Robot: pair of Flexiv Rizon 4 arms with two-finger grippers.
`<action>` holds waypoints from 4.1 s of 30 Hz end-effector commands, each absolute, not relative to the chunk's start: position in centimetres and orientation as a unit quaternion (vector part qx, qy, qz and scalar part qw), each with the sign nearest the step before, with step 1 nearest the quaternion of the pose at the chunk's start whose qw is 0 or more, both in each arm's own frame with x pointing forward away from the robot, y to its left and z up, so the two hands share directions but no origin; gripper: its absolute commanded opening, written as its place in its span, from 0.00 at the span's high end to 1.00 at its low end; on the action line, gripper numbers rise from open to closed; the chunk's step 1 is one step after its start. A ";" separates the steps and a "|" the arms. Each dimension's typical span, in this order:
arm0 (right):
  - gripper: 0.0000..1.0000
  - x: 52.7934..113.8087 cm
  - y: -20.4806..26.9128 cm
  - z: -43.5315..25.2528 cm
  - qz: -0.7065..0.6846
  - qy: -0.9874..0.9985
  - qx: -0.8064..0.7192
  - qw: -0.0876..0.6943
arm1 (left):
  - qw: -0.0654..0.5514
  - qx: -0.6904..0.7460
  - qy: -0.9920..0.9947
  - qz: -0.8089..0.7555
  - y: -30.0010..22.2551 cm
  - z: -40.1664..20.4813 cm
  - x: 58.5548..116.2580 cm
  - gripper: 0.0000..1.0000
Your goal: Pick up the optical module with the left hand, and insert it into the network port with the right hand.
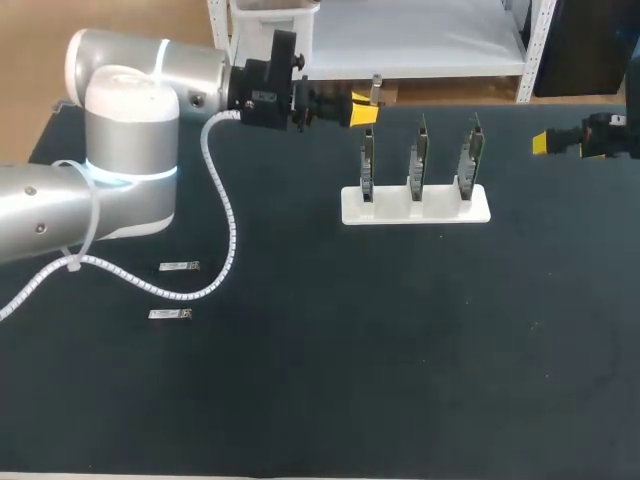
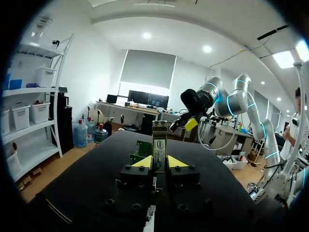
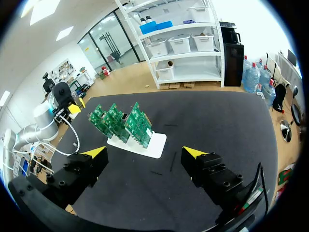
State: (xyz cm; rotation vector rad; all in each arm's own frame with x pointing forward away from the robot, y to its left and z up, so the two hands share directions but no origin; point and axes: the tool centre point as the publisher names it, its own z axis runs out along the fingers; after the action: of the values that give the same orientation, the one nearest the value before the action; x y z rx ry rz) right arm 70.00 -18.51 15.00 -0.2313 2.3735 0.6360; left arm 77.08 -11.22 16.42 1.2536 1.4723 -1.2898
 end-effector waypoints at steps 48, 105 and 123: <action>0.00 80.7 -8.6 20.2 0.405 0.703 -0.539 0.228 | 0.395 0.499 0.582 -0.507 -11.2 16.3 76.9 1.00; 0.00 77.1 1.0 20.2 0.398 0.636 -0.568 0.338 | 0.395 0.499 0.582 -0.507 -11.2 16.3 76.9 1.00; 0.00 77.2 3.0 20.6 0.413 0.622 -0.581 0.324 | 0.395 0.499 0.582 -0.507 -11.2 16.3 76.9 1.00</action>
State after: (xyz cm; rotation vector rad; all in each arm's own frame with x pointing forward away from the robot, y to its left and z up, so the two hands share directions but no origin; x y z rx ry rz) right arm 76.64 2.74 20.56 -1.5172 1.6327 1.0749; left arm 76.88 -11.19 16.34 1.2646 1.4738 -1.2862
